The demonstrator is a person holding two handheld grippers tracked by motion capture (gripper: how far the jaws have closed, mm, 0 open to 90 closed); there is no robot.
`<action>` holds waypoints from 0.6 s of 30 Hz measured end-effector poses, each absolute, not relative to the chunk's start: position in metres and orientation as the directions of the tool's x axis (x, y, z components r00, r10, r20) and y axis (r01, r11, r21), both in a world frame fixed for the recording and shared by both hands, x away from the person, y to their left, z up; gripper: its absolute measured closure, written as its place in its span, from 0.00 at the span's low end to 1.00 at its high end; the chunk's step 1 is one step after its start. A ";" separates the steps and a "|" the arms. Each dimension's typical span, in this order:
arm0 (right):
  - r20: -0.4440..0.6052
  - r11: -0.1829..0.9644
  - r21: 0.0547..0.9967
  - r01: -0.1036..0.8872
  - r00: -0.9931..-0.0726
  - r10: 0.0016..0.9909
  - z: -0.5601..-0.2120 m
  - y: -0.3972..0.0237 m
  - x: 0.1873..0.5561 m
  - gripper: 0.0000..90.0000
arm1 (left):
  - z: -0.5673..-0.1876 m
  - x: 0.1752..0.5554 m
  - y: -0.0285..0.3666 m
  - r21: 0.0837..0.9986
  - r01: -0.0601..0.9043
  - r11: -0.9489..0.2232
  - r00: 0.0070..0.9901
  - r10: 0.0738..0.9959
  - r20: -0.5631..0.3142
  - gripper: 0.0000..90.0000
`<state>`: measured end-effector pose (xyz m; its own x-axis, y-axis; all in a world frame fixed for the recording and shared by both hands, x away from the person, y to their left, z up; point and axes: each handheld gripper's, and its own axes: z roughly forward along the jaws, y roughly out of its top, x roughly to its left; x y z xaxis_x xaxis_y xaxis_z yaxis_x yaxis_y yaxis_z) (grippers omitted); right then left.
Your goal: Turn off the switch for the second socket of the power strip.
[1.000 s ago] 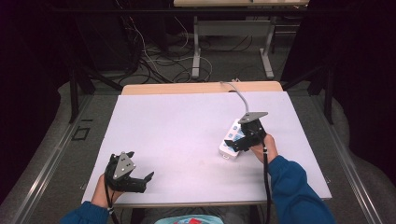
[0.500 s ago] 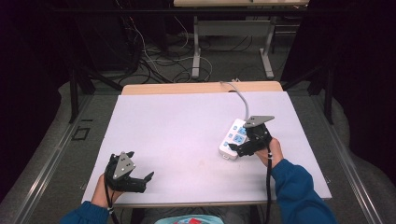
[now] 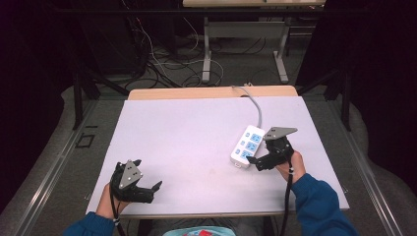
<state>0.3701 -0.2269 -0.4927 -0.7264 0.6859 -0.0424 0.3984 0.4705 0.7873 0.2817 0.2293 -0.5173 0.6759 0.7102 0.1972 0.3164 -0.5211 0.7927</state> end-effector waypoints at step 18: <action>-0.042 0.459 0.785 0.415 -0.704 0.709 -0.496 -0.247 0.351 0.00 | -0.517 0.281 0.229 0.793 0.317 -0.521 0.677 0.710 0.195 0.02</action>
